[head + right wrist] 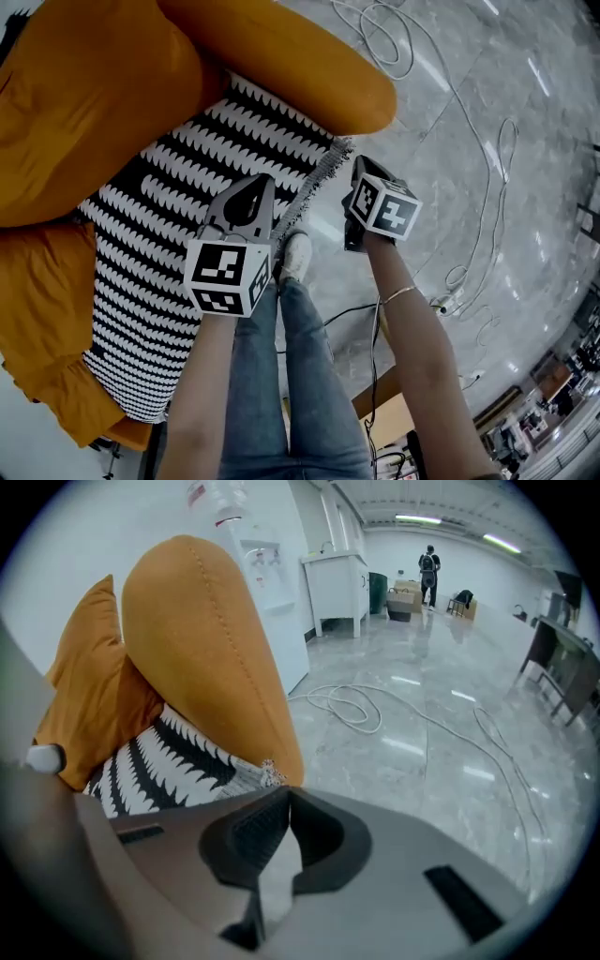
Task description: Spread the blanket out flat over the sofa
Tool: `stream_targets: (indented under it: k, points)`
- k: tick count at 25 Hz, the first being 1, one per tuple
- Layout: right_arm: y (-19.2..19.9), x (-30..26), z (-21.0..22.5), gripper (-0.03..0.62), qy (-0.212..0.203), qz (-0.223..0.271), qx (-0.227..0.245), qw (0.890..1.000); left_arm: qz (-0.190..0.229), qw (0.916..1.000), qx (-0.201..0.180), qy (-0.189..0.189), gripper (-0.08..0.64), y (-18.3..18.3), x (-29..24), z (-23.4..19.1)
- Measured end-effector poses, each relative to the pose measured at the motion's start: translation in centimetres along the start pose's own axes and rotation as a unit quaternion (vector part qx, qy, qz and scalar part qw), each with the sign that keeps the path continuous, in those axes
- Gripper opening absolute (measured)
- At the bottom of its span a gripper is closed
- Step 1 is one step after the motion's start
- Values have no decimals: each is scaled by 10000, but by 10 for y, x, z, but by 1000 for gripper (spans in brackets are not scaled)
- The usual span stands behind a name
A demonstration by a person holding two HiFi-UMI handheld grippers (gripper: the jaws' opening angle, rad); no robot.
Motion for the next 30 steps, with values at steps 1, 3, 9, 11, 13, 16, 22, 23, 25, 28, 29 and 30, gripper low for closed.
stream_targets:
  k: [1,3,9,11,13,16,22,23,25,28,29,30]
  points:
    - [0,2,0,14,-48,74,45,10000,15,10000,14,5,18,1,1,1]
    - [-2,13,-8,14,-128,140,132,9997,47,10000,6,7,18,0,4,4]
    - [7,45,-35,14,-347,317,345,9983,81,10000,-12,55,18,8,15,14]
    - [11,57,-45,14,-474,383,411,9973,103,9999,-15,49,18,8,22,17]
    - [17,72,-55,13,-602,454,464,9961,136,9999,-57,35,18,8,32,21]
    - [21,99,-67,13,-701,541,569,9944,205,9997,-136,20,18,4,50,29]
    - [16,162,-91,12,-1004,835,472,9903,263,9994,-207,-57,18,-8,94,39]
    - [13,172,-95,12,-1044,891,499,9893,281,9994,-213,-63,18,-12,101,40]
    - [7,191,-102,12,-1117,985,582,9871,298,9992,-243,-78,18,-18,113,43]
    - [3,217,-114,12,-1222,1077,683,9843,348,9990,-255,-106,18,-28,130,49]
    - [2,225,-118,12,-1263,1101,692,9834,377,9989,-248,-110,18,-31,137,51]
    - [2,234,-122,12,-1303,1127,695,9826,406,9988,-242,-112,18,-35,143,54]
Point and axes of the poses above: the fingertips, and each gripper's own axes: x backward along the fingers, z to its right, y out of its underside, the point moved 4 cm from there along x, backward along the fingers, and after that the axes turned 8 degrees about -z, right-handed, at the moved point
